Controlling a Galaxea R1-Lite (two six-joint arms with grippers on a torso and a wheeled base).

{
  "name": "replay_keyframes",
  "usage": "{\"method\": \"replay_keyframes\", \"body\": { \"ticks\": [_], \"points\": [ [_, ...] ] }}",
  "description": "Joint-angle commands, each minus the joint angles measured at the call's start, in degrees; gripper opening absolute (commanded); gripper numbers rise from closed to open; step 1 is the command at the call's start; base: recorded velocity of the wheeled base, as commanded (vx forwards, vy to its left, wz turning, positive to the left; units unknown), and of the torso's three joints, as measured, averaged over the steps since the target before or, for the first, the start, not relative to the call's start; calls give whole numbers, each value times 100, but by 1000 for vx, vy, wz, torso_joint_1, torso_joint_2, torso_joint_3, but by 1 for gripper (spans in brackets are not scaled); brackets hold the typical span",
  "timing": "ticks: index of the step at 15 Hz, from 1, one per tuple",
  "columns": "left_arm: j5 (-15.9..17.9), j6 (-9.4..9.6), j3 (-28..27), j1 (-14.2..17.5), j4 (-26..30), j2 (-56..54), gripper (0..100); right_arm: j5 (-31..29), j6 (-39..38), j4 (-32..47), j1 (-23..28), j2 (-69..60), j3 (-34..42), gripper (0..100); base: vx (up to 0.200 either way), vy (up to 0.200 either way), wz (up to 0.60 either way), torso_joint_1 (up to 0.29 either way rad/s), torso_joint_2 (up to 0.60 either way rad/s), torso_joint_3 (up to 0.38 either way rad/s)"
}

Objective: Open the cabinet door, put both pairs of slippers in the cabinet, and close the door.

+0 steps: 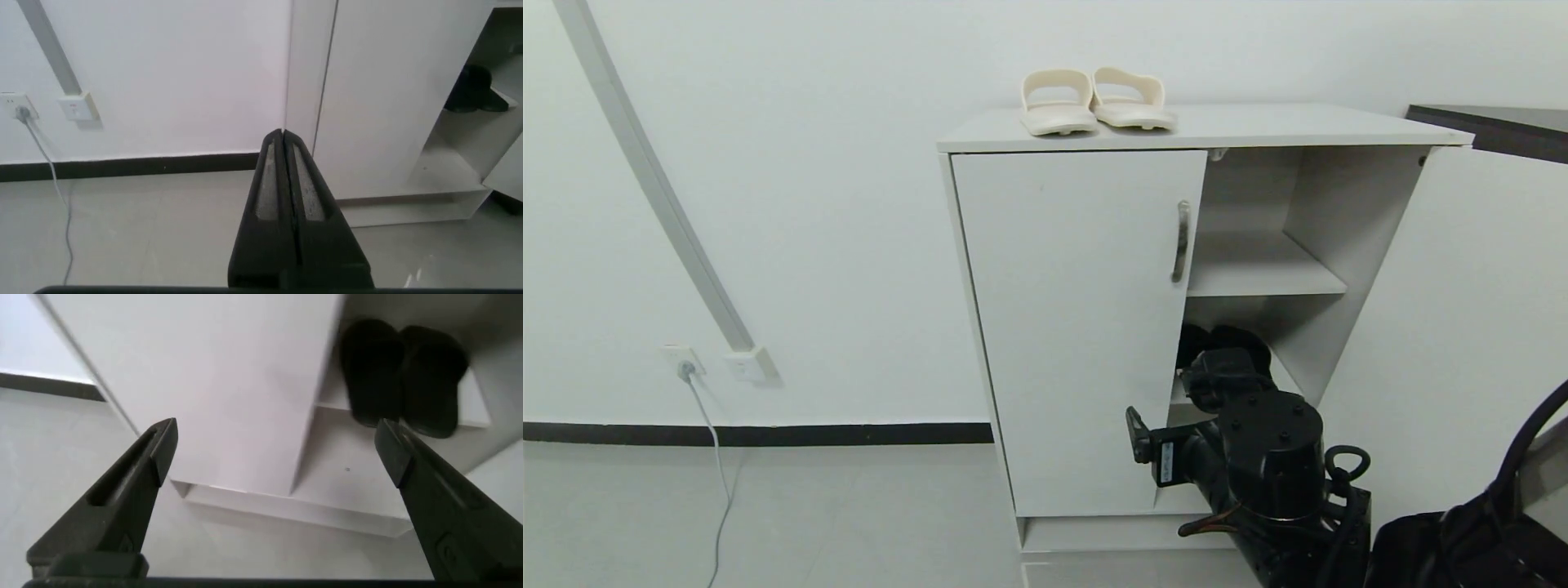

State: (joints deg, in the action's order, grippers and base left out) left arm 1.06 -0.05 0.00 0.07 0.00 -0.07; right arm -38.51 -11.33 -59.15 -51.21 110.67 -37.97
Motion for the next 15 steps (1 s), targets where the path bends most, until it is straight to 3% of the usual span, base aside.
{"method": "replay_keyframes", "body": {
  "ticks": [1, 15],
  "points": [
    [-1, -4, -9, 1, 0, 7, 0, 1, -1, -18, -3, 34, 0, 100, 0, 0, 0, 0, 0, 0],
    [-1, -13, 0, 1, 0, 7, 0, 72, 359, -738, 41, 87, 405, 100, 0, 0, 0, 0, 0, 0]
  ]
}}
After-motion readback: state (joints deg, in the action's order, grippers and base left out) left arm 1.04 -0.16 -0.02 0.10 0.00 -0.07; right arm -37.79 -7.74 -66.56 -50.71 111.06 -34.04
